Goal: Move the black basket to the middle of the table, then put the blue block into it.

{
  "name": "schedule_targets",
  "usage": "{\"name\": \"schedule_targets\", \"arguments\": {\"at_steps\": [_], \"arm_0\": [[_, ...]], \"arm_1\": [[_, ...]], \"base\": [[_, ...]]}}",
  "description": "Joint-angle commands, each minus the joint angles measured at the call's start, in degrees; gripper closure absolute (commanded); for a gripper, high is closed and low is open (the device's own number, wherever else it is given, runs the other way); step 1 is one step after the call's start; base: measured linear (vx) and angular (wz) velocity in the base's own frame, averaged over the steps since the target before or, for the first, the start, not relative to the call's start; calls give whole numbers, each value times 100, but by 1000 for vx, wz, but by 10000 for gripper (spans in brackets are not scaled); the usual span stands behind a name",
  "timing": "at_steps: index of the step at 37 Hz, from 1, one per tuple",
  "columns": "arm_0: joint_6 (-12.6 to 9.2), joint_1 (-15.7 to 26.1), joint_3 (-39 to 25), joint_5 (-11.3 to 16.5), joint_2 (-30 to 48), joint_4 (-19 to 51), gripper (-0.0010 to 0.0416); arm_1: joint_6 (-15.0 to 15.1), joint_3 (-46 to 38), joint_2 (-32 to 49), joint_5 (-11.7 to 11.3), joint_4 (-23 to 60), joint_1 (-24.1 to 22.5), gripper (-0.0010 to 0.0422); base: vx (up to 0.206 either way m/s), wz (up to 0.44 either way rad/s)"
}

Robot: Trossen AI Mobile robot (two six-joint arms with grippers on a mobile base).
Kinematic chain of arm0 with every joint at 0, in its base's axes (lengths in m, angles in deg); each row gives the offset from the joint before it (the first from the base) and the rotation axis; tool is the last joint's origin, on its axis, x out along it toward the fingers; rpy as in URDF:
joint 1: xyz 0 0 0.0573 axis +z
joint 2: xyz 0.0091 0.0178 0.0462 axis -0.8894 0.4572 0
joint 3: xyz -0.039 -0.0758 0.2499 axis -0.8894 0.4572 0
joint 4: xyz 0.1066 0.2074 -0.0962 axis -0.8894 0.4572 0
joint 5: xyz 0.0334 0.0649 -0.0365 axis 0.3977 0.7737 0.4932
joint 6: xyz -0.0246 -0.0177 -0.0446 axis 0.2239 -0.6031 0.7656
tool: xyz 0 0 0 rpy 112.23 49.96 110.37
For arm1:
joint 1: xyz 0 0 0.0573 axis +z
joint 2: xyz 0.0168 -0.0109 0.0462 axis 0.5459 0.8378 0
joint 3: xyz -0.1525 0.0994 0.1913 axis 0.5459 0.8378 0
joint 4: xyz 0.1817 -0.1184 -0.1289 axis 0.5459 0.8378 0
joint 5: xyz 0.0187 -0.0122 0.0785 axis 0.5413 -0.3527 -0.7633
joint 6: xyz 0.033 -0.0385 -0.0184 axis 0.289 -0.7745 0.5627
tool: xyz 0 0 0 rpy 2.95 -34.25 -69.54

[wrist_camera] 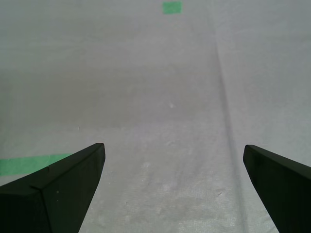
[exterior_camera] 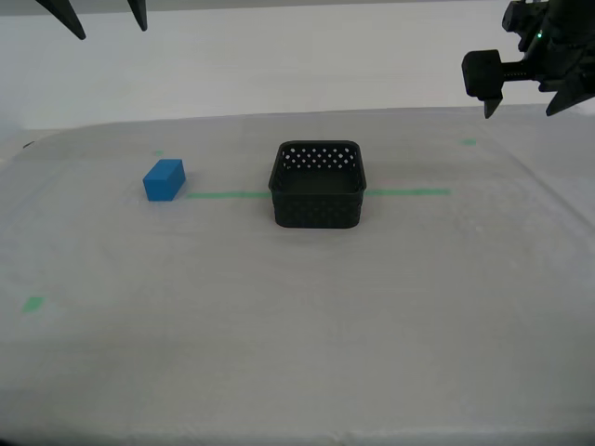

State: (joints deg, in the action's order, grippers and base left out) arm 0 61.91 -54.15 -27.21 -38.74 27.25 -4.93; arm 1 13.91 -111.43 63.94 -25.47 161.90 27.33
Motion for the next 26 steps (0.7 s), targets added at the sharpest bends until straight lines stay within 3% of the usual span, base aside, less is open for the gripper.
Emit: {"name": "schedule_targets", "arguments": {"at_steps": [1, 16, 26], "arm_0": [[-9, -2, -2, -13, -2, -4, 7], [-9, -2, -2, -13, -2, -4, 7], [-7, -2, -2, -13, -2, -24, 7]], "arm_1": [[11, 0, 2, -4, -42, -2, 11], [11, 20, 7, -9, -247, -4, 10], [136, 35, 461, 37, -374, -48, 10]], "base": [[0, 0], [0, 0], [0, 0]]}}
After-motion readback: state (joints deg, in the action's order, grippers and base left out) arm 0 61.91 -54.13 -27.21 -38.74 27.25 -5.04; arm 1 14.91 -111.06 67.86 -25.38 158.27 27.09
